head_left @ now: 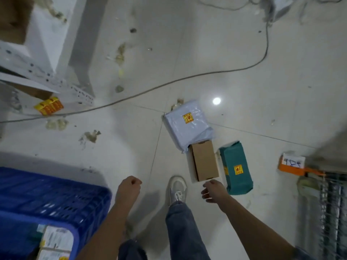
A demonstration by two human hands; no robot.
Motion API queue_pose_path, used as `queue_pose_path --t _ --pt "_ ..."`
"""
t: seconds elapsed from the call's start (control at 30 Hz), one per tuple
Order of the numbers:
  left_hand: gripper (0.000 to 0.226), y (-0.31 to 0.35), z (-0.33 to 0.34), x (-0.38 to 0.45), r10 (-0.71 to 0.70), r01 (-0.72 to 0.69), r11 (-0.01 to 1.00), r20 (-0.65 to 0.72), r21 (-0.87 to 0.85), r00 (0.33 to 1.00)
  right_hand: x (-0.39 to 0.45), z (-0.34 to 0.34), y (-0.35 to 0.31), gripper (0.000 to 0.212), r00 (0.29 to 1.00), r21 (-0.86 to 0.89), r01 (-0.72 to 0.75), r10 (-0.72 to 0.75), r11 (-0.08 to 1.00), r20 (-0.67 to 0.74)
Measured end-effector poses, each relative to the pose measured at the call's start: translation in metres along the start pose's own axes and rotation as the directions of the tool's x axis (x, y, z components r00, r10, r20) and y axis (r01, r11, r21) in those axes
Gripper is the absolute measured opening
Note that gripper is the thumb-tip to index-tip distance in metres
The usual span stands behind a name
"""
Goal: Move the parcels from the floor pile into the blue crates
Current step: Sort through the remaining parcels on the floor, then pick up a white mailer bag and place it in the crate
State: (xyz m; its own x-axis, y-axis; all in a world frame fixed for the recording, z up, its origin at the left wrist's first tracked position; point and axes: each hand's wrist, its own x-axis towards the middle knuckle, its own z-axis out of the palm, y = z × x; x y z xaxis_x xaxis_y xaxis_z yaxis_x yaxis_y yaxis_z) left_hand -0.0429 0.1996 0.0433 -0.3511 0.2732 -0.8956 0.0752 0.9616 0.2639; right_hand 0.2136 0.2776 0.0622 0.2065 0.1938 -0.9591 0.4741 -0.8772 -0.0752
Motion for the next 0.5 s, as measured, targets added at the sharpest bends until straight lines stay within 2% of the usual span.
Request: queue_pose_path --t 0.17,0.27,0.43,0.5 --pt "0.021 0.069 0.023 0.023 0.094 -0.101 0.991 0.074 0.091 0.993 0.028 -0.04 -0.028 0.011 0.993 0.066 0.051 -0.044 0.997 -0.108" --pt "0.021 0.09 0.023 0.045 0.118 -0.153 0.947 0.137 0.282 0.984 0.044 -0.045 -0.03 0.014 0.994 0.041 -0.002 0.007 0.999 -0.109" --pt "0.022 0.128 0.025 0.094 -0.086 0.04 0.951 0.138 0.305 0.987 0.058 -0.035 -0.035 0.013 0.993 0.006 -0.075 0.075 0.997 -0.088" --pt "0.018 0.152 0.031 0.105 -0.109 0.093 0.989 0.142 0.114 0.984 0.067 -0.029 -0.045 0.011 0.992 0.005 -0.073 0.074 0.997 -0.101"
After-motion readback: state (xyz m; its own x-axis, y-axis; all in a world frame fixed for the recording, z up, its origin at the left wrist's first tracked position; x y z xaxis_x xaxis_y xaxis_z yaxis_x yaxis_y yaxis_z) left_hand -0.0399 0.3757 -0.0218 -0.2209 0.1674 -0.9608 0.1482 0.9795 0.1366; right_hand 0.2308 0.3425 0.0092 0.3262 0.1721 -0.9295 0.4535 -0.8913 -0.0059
